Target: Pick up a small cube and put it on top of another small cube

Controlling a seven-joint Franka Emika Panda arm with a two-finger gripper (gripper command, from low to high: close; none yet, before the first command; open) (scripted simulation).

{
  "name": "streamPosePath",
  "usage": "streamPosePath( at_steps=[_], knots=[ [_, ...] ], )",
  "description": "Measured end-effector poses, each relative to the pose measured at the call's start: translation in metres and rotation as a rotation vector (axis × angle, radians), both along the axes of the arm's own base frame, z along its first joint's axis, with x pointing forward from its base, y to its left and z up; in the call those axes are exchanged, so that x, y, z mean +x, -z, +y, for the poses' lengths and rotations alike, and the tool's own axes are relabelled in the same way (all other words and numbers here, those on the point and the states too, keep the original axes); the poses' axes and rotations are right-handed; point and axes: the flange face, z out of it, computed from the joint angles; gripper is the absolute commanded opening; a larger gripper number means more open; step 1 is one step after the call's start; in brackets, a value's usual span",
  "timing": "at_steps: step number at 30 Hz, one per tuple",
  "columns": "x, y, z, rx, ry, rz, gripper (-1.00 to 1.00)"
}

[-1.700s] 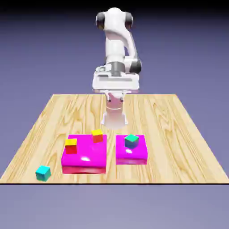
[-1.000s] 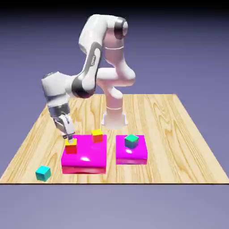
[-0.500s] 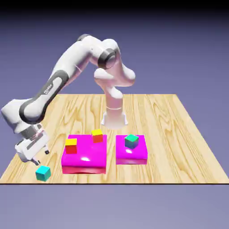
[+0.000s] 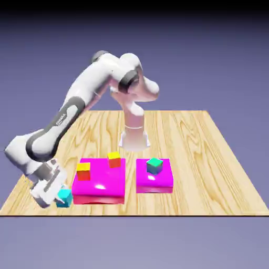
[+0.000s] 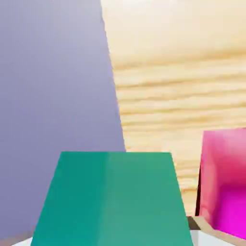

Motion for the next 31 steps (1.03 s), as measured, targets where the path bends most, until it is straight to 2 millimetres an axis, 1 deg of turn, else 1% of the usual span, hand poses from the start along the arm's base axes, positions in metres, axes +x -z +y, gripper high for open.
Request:
streamPosePath(
  at_steps=[5,9,11,14,16,19,21,22,23,24,28,29,31],
  knots=[
    [-0.005,-0.023,0.104,0.048,-0.33,-0.013,-1.0],
    [-0.021,-0.049,0.186,0.058,-0.621,-0.033,-1.0],
    [-0.033,-0.063,0.225,0.052,-0.773,-0.045,-1.0],
    [-0.057,-0.083,0.278,0.028,-1.008,-0.062,-1.0],
    [-0.077,-0.097,0.311,0.001,-1.168,-0.071,-1.0],
    [-0.109,-0.115,0.354,-0.055,-1.411,-0.079,-1.0],
    [-0.134,-0.121,0.375,-0.1,-1.579,-0.074,-1.0],
    [-0.125,-0.124,0.336,-0.114,-1.514,-0.097,-1.0],
    [-0.124,-0.131,0.337,-0.165,-1.497,-0.1,-1.0],
    [-0.124,-0.131,0.339,-0.165,-1.5,-0.101,-1.0],
    [-0.15,-0.071,0.337,-0.164,-1.497,-0.101,-1.0],
    [-0.151,-0.069,0.336,-0.165,-1.497,-0.101,1.0],
    [-0.151,-0.069,0.336,-0.167,-1.498,-0.099,1.0]
  ],
)
